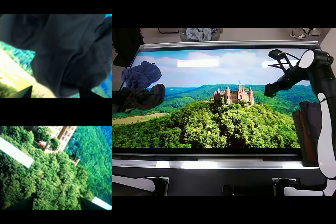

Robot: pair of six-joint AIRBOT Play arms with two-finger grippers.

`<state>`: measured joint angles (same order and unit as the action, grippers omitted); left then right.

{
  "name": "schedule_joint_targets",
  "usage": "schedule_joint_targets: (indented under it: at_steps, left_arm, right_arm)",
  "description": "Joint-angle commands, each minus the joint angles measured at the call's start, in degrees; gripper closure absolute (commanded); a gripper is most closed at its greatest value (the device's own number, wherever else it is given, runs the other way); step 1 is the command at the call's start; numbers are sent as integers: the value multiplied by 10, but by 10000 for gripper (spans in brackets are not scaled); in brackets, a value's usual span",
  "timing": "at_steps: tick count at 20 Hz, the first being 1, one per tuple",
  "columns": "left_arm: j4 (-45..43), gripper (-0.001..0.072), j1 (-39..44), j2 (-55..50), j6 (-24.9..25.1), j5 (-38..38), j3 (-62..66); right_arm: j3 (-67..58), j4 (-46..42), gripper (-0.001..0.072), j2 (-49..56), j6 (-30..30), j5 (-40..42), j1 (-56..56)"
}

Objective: Fold the shirts.

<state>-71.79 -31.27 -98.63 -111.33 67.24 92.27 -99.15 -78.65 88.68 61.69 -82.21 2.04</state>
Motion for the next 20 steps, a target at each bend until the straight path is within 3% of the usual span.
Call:
schedule_joint_targets:
  at_steps: [1, 3, 4, 6, 8, 11, 13, 17, 20]
  left_arm:
    - [66, -5, -6, -32, 17, -68, -17]
    - [69, -1, 8, -54, 35, -69, -17]
    - [69, 69, 12, -59, 34, -69, -17]
    - [82, 663, 12, -54, 47, -60, -15]
    - [135, 679, 17, -16, 129, -64, -3]
    - [188, 679, 54, 125, 274, -80, 33]
    - [206, 679, 97, 259, 321, -84, 35]
    - [206, 679, 214, 467, 294, -84, 33]
    - [206, 679, 305, 527, 251, -83, 31]
  right_arm:
    - [0, 1, 40, 0, -2, -5, 0]
    - [0, 2, 40, 0, -2, -19, 0]
    - [0, 2, 40, 0, -2, -30, 0]
    - [0, 2, 40, -2, -3, -53, 0]
    - [-1, -1, 40, -16, -30, -60, 0]
    - [-18, -33, 40, -63, -43, -42, 0]
    - [-35, -60, 40, -118, -43, -6, 0]
    - [-38, -95, 41, -247, -43, 63, 0]
    - [-38, -95, 41, -324, -42, 42, 0]
